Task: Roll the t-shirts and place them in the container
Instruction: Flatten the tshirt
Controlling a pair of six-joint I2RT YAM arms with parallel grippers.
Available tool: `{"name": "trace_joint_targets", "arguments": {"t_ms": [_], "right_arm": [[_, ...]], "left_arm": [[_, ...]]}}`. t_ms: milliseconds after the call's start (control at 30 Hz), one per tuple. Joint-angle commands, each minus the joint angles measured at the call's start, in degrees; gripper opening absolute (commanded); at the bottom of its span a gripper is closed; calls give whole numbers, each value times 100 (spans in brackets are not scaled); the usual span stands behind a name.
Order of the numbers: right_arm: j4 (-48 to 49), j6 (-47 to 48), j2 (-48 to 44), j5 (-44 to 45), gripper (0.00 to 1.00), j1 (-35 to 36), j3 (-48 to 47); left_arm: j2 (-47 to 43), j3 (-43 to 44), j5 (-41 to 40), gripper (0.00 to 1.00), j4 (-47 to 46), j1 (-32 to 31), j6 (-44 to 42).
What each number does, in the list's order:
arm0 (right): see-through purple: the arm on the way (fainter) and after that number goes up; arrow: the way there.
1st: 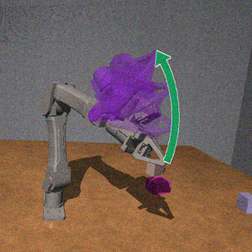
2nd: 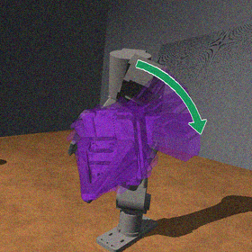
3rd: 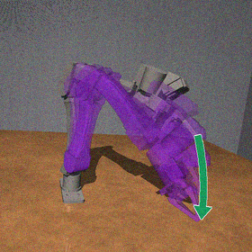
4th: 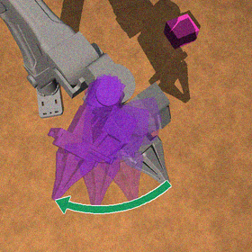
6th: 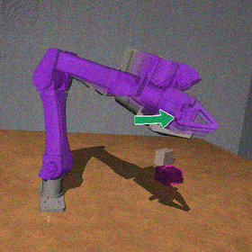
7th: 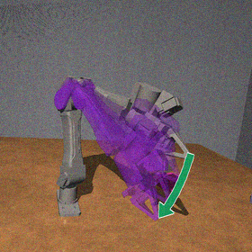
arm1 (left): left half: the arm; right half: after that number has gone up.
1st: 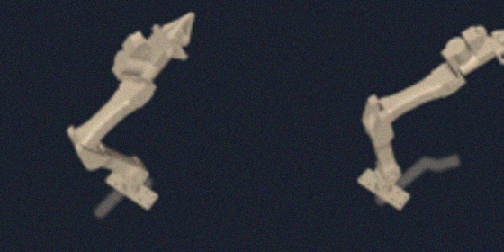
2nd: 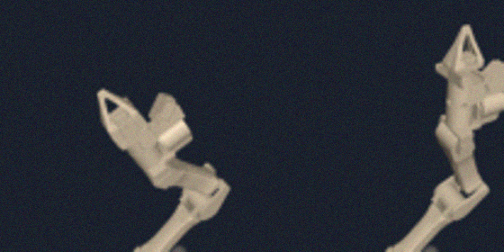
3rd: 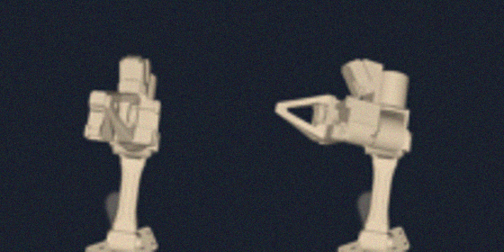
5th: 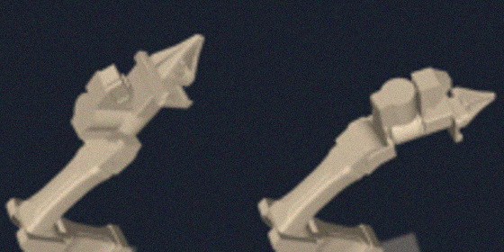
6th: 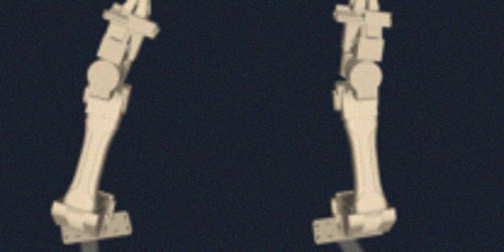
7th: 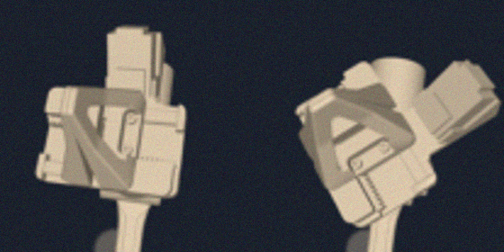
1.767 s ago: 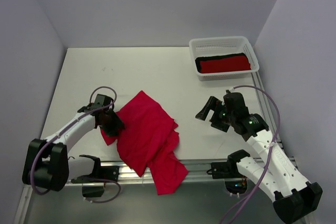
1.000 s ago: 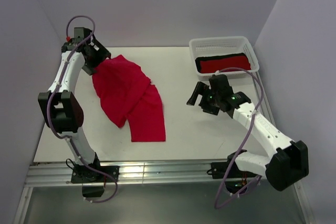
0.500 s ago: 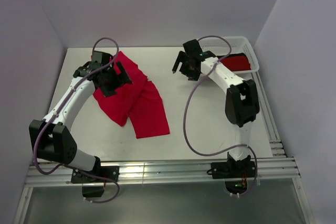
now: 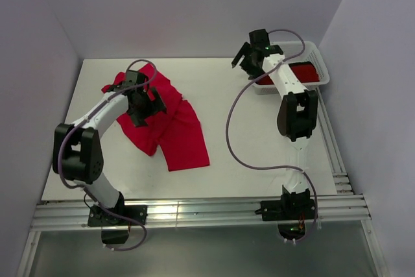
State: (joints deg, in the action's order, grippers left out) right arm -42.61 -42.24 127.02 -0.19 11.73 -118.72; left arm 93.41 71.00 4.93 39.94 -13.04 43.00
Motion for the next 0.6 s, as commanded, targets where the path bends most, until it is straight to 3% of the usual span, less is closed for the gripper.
{"name": "trace_joint_targets", "arguments": {"t_ms": [0,67,333,567], "right_arm": [[-133,803,-238,-472,91,136,-468],[-12,901,-519,-832,92,452,13],[1114,524,-2646,-1396,88,1516,3596],[948,199,-3385,-817,82,2500,4971]], "left_arm": [[432,334,-88,99,-347,3,-196],[792,467,-167,100,-364,3,-231],[1470,871,-142,99,-689,3,-161],[1804,942,-159,94,-786,-32,-126]]}}
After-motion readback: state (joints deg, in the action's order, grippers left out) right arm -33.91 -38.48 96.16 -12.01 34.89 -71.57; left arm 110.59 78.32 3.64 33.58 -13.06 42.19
